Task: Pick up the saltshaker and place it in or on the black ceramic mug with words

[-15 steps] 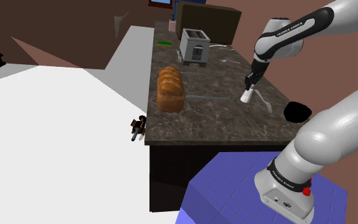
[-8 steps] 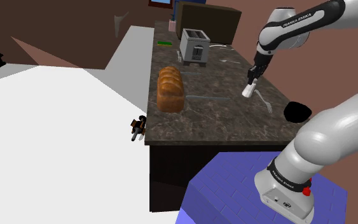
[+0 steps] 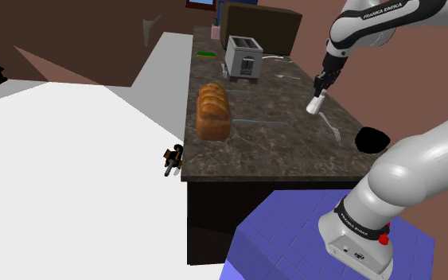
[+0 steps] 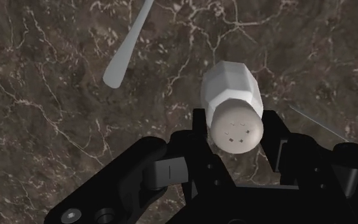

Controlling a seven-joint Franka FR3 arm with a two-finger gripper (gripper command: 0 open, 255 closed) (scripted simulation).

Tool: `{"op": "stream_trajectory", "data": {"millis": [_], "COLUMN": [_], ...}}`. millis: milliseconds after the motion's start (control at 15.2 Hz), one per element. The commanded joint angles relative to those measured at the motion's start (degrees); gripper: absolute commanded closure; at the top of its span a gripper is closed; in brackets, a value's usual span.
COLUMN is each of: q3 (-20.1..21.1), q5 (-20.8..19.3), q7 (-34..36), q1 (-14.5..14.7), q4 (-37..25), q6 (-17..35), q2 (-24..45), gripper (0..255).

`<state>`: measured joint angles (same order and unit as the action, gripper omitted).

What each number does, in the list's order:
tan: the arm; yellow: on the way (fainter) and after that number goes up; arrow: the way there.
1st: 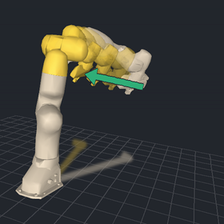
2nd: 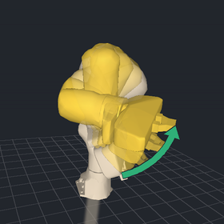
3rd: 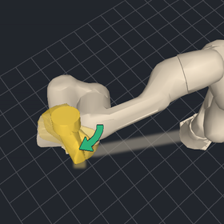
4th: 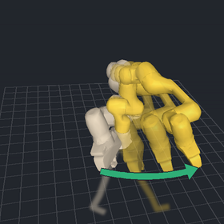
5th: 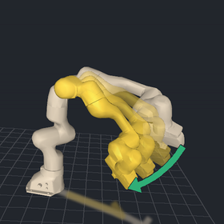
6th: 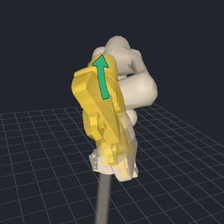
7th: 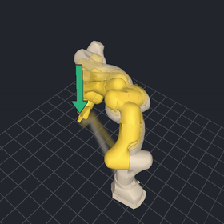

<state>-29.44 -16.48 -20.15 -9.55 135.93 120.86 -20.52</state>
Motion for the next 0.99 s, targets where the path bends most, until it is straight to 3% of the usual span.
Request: {"op": "stream_trajectory", "data": {"millis": [0,924], "q3": [0.46,2.40], "q5": [-0.02,0.83], "q7": [0.13,-0.54], "q1": [0.00,0.36], "q4": [-0.96,-9.90], "q6": [-1.79,-12.91], "q2": [-0.81,-3.05], "gripper": [255,255]}}
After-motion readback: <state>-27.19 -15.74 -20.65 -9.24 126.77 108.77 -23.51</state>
